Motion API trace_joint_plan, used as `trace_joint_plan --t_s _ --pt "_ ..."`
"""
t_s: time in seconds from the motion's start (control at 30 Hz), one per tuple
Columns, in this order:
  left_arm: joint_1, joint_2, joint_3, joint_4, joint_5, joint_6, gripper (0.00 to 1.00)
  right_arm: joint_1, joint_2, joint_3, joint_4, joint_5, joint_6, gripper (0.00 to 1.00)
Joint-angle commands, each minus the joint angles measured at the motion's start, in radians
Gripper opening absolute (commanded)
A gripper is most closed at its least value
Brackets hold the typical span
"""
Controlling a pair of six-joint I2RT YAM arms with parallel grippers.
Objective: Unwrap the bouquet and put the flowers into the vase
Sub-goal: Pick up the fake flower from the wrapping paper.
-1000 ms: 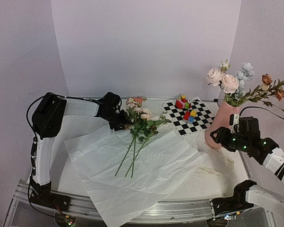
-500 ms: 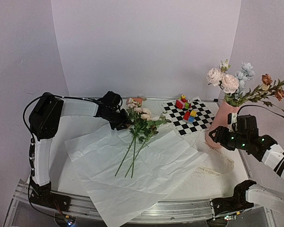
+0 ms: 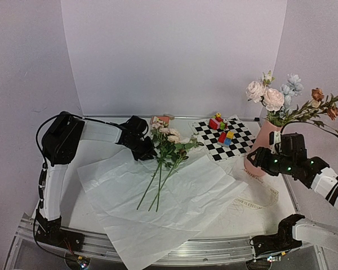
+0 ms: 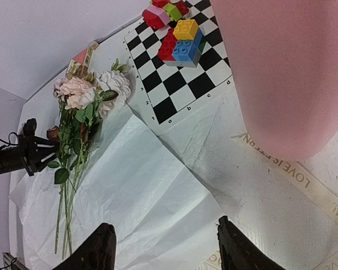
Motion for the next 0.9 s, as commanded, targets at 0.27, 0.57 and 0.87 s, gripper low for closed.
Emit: trace_joint_plan --t_s 0.27,0.57,0.87 --pt "-0.004 -0.089 0.048 0.048 -0.126 0.043 0.0 0.007 0.065 0.06 0.046 -0.14 -0.034 0.62" --pt "-0.003 -0.339 -0.081 0.03 -0.283 0.15 0.0 0.029 0.153 0.065 0.14 -0.286 -0.051 0.62" --pt "0.0 -0.532 -0.14 -0.05 -0.178 0.294 0.01 0.141 0.209 0.094 0.227 -0.36 -0.069 0.62"
